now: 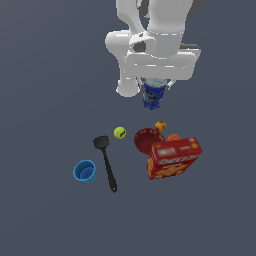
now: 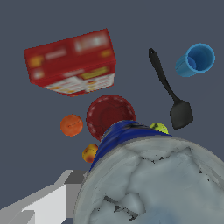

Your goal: Pick up a designated object from a clutter of objects.

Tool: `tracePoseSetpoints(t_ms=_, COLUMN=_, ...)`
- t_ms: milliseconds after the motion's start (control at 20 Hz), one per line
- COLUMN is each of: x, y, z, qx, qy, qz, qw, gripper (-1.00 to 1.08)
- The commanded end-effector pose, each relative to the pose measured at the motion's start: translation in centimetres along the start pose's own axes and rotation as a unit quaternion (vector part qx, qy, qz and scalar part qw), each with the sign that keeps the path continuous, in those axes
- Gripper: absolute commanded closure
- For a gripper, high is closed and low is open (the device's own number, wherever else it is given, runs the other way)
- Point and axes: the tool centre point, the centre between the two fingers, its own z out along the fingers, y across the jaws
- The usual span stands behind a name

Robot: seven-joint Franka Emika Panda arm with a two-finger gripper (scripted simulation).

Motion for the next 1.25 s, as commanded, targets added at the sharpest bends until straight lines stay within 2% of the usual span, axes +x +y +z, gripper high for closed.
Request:
tracePoseSetpoints(t_ms=0, x=-0.7, y=-2.4, z=-2.2, qx=0.001, qy=0.001, qz=0.000, qw=1.0000, gripper=1.08)
tracePoseSetpoints(t_ms=300, x=-1.9, y=-7.1, z=-6.4, qx=0.002, qy=0.001, qz=0.000, qw=1.0000, gripper=1.08)
tracePoseSetpoints(t_ms=600, x=-2.4, y=-10.0, z=-8.8, qx=0.003, qy=0.001, qz=0.000, qw=1.0000, gripper=1.08)
tracePoseSetpoints(t_ms=900, x=-2.5, y=-11.2, z=-9.9, qx=0.003, qy=0.001, qz=0.001, qw=1.0000, gripper=1.08)
tracePoseSetpoints(t_ms=1200, x=-2.4, y=-11.1, z=-9.8, qx=0.003, qy=0.002, qz=0.001, qw=1.0000, gripper=1.08)
